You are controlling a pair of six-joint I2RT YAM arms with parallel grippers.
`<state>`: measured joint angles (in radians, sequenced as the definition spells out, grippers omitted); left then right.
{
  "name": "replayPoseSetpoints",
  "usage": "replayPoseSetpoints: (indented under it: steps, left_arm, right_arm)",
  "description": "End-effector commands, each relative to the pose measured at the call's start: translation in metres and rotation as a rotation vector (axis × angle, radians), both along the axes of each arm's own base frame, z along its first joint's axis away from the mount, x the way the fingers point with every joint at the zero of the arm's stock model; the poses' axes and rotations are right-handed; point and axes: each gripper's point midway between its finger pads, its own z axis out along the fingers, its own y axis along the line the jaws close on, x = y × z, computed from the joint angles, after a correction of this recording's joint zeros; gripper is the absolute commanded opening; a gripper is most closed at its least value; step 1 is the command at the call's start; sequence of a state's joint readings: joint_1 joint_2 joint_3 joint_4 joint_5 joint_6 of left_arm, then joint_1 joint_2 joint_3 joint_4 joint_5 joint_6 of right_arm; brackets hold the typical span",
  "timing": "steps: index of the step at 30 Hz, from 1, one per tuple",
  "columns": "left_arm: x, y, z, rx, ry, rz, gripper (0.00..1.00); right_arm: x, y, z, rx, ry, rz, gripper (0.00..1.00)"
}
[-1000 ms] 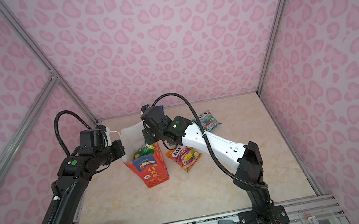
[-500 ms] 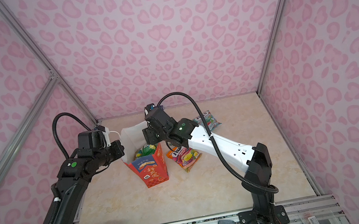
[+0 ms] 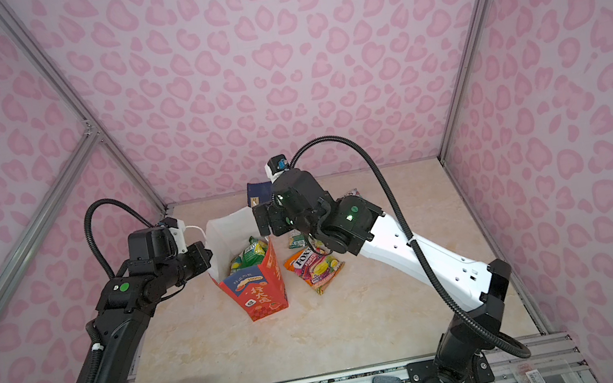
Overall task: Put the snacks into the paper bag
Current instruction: 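Move the right gripper over the teal Fox's Mint Blossom packet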
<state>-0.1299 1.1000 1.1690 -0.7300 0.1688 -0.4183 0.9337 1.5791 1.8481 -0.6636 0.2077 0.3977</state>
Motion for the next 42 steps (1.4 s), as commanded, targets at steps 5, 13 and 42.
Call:
replayPoseSetpoints:
  steps: [5,13,42]
  left_arm:
    - [0.002,-0.003,0.009,-0.023,-0.048,-0.021,0.03]
    - [0.003,-0.002,0.008,-0.035,-0.044,-0.018,0.03]
    - [0.002,0.001,0.013,-0.071,-0.066,-0.018,0.03]
  right_arm:
    - [0.0,-0.08,-0.004,-0.049,-0.033,-0.147,0.97]
    - [0.051,-0.183,-0.08,0.049,0.142,-0.341,0.97]
    - [0.243,-0.218,-0.321,0.321,0.603,-0.465,0.98]
